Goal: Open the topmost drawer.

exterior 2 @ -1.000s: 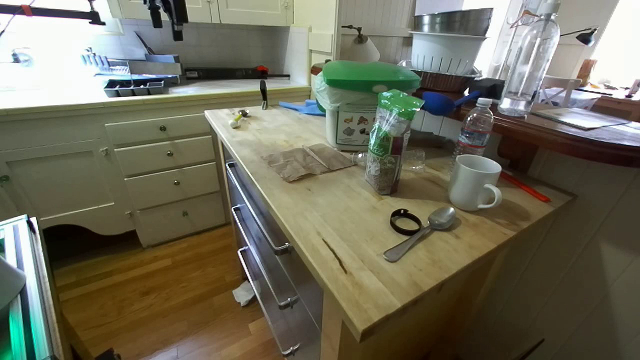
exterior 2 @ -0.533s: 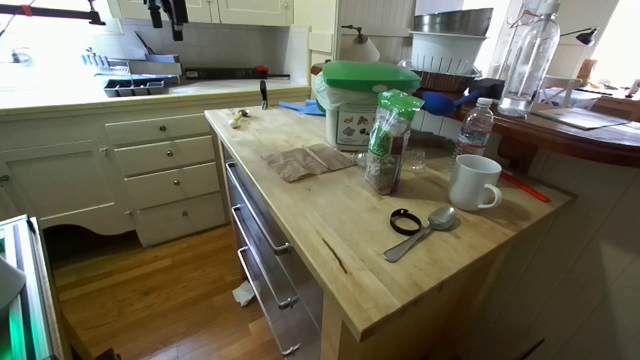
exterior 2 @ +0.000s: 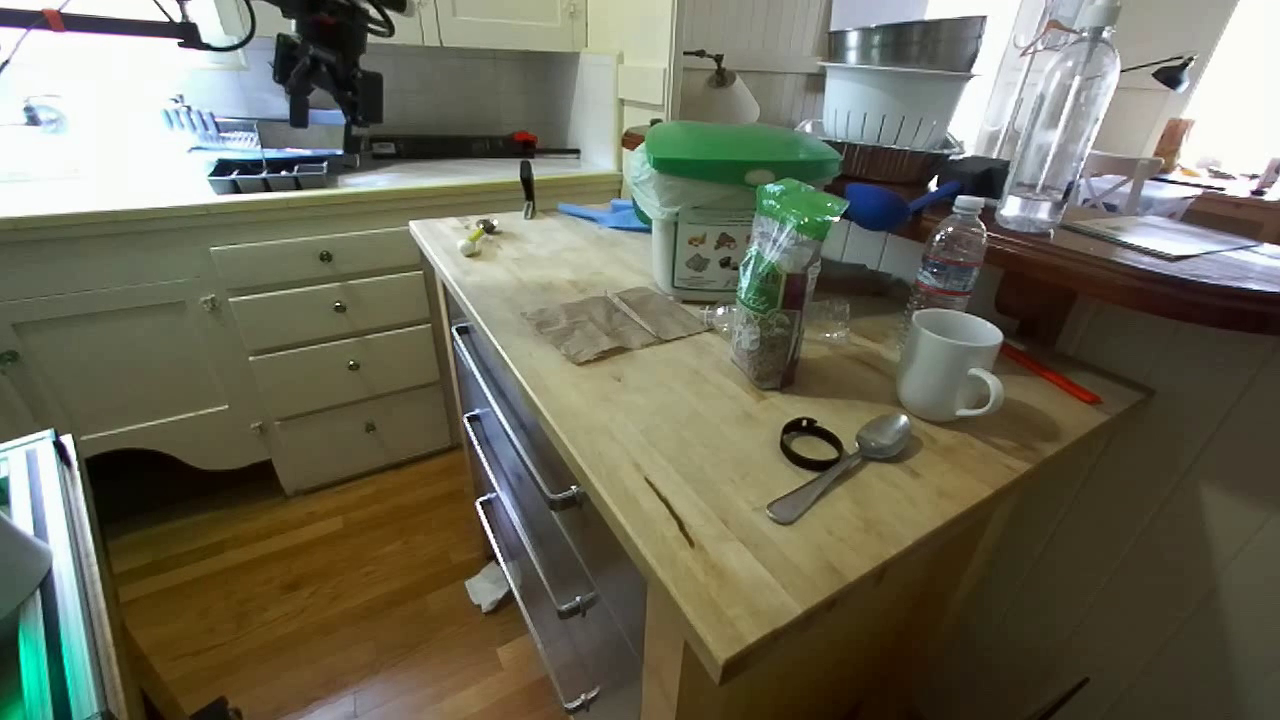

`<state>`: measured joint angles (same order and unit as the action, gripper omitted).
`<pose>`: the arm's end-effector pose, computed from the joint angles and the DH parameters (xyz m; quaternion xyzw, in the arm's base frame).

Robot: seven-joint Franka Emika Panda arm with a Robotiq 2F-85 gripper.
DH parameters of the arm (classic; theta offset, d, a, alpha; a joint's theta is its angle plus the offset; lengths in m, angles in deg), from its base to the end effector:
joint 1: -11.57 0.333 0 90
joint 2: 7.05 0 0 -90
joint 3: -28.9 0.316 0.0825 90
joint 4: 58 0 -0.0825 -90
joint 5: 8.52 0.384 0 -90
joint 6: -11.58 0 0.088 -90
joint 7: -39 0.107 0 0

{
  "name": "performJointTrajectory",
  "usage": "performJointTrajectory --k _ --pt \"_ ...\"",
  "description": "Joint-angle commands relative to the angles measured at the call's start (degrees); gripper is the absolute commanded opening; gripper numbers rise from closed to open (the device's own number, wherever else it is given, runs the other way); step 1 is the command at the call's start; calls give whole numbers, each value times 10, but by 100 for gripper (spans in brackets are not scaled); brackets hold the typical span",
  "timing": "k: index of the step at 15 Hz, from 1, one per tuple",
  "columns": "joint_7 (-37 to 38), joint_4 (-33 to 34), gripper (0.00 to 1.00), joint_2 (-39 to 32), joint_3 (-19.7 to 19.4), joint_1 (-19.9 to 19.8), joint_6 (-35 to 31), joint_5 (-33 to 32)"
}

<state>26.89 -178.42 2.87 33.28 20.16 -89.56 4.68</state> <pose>0.4685 0.1300 0.4831 -0.9741 -0.1834 0.0818 0.1035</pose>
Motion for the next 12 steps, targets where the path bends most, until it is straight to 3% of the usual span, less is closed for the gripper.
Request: performJointTrajectory --k 1,3,4,10,12 --pt "-37 3 100 -36 15 3 56 -34" --pt "-66 5 100 -57 21 4 85 -43" --pt "-39 -1 100 -41 21 -1 54 -30" --pt "-41 3 100 -46 22 -2 56 -31" --pt "-12 -11 100 -55 48 15 47 -99"
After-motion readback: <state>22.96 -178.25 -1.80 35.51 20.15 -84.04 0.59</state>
